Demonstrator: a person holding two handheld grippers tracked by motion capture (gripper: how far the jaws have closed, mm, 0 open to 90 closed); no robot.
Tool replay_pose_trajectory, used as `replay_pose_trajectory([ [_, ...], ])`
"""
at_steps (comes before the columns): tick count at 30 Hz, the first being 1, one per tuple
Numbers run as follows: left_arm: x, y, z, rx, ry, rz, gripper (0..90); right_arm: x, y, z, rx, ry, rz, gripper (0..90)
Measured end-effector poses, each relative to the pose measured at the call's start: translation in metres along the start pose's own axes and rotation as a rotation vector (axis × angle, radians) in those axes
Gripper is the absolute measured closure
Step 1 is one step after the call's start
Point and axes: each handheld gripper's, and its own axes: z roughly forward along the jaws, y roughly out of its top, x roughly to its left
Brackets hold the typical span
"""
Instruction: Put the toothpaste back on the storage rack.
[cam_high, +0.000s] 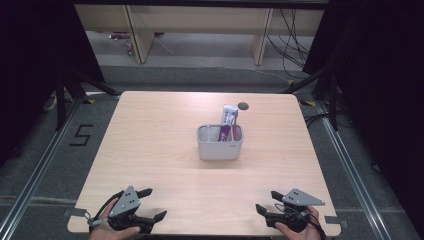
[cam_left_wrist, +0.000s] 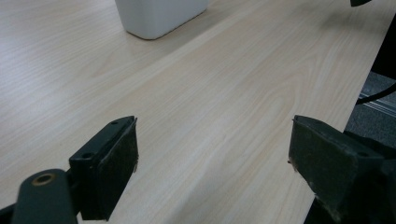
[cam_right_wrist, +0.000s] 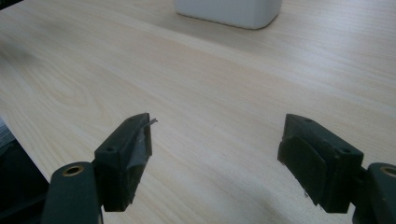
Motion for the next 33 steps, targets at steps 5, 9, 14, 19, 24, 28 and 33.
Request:
replay_pose_trajectory([
  [5, -0.007, -0.008, 0.000, 0.034, -0.008, 0.010, 15.5, 0.000, 0.000, 0.001, -0.001, -0.004, -0.003, 25.7],
  [9, -0.014, -0.010, -0.002, 0.045, -0.013, 0.042, 15.5, 0.000, 0.000, -0.001, 0.005, 0.004, -0.007, 25.7],
  [14, -0.019, -0.015, -0.007, 0.060, -0.026, 0.037, 15.4, 0.000, -0.001, 0.000, 0.006, 0.010, -0.004, 25.8],
  [19, -0.017, -0.015, -0.010, 0.071, -0.012, 0.049, 15.4, 0.001, -0.001, 0.000, 0.009, 0.010, -0.005, 25.8],
  [24, -0.017, -0.015, -0.009, 0.073, -0.013, 0.047, 15.5, 0.001, -0.001, 0.000, 0.016, 0.007, -0.004, 25.8],
  [28, -0.016, -0.015, -0.009, 0.073, -0.014, 0.048, 15.5, 0.001, -0.001, 0.002, 0.013, 0.019, 0.004, 25.8],
  [33, -0.017, -0.015, -0.009, 0.078, -0.014, 0.059, 15.5, 0.002, -0.002, 0.002, 0.013, 0.003, 0.011, 25.8],
])
